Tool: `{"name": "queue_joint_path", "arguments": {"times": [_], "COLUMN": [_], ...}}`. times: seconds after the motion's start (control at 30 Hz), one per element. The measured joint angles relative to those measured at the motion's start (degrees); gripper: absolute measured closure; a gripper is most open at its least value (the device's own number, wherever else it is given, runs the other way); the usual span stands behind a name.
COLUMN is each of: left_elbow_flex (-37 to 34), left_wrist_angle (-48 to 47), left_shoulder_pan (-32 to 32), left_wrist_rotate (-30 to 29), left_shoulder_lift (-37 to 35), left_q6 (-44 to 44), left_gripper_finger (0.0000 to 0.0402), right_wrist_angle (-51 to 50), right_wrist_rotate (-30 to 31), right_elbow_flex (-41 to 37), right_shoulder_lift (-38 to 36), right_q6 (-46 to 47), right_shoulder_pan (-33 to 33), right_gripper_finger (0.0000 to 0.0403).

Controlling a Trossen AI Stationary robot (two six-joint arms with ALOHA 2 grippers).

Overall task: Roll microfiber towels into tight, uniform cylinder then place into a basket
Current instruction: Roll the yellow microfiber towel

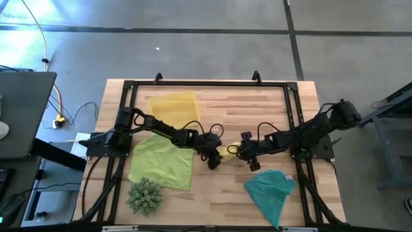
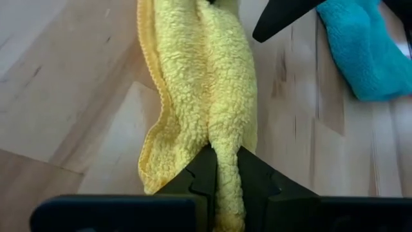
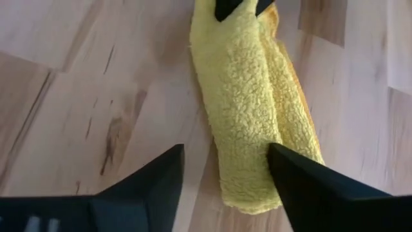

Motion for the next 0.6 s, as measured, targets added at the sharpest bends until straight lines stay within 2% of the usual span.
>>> {"name": "queue_joint_path", "arguments": {"times": [0.13, 0.43, 0.6], "left_elbow_flex": [0.0, 0.0, 0.0], "left_wrist_angle": [-0.19, -0.17, -0.17], "left_shoulder_pan": [0.0, -0.03, 0.28], "left_wrist_rotate": [0.17, 0.12, 0.27], "left_shoulder_lift": [0.0, 0.0, 0.0], "left_q6": [1.85, 1.82, 1.82], "left_gripper_finger": [0.0372, 0.0372, 0.0372], "right_wrist_angle": [1.92, 0.6, -0.2], "right_wrist_rotate": [0.03, 0.01, -0.26], "right_elbow_flex": [0.04, 1.36, 1.33], "right_shoulder_lift": [0.0, 0.06, 2.88], "right_q6": [-2.26, -3.49, -2.44], "right_shoulder_pan": [0.01, 0.79, 1.24], "right_gripper_finger": [0.0157, 0.0155, 0.0155]}}
